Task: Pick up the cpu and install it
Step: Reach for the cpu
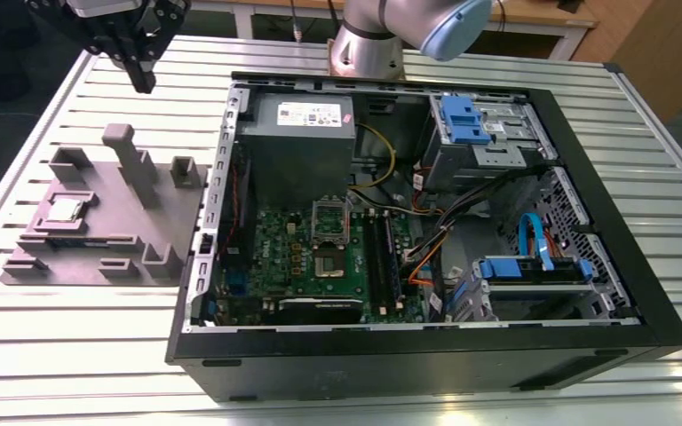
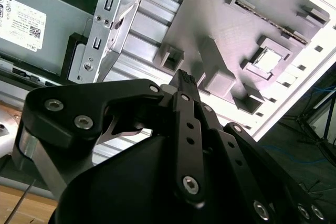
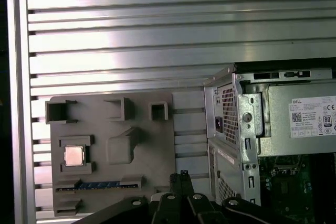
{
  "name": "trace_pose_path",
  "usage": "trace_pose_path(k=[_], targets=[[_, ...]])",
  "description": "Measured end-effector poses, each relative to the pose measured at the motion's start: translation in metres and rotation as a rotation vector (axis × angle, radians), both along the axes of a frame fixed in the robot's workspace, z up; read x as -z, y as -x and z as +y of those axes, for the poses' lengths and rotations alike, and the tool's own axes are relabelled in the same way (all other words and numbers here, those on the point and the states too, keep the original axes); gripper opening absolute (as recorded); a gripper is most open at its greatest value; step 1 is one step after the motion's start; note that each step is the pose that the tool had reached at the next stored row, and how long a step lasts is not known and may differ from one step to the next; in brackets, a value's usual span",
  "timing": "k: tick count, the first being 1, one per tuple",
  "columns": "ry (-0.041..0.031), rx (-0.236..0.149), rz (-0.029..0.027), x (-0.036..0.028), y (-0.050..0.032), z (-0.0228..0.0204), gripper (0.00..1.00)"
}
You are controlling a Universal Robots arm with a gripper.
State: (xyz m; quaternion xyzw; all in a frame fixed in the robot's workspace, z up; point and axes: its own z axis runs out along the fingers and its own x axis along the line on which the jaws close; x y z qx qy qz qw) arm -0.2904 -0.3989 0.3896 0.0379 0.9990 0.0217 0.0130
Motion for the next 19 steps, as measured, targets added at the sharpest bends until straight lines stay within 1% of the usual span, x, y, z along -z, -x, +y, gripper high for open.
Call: trace_pose_path(k=[19], targets=[[0.0000, 0.000, 0.0000, 0.0001, 0.0056, 0.0000, 0.10]])
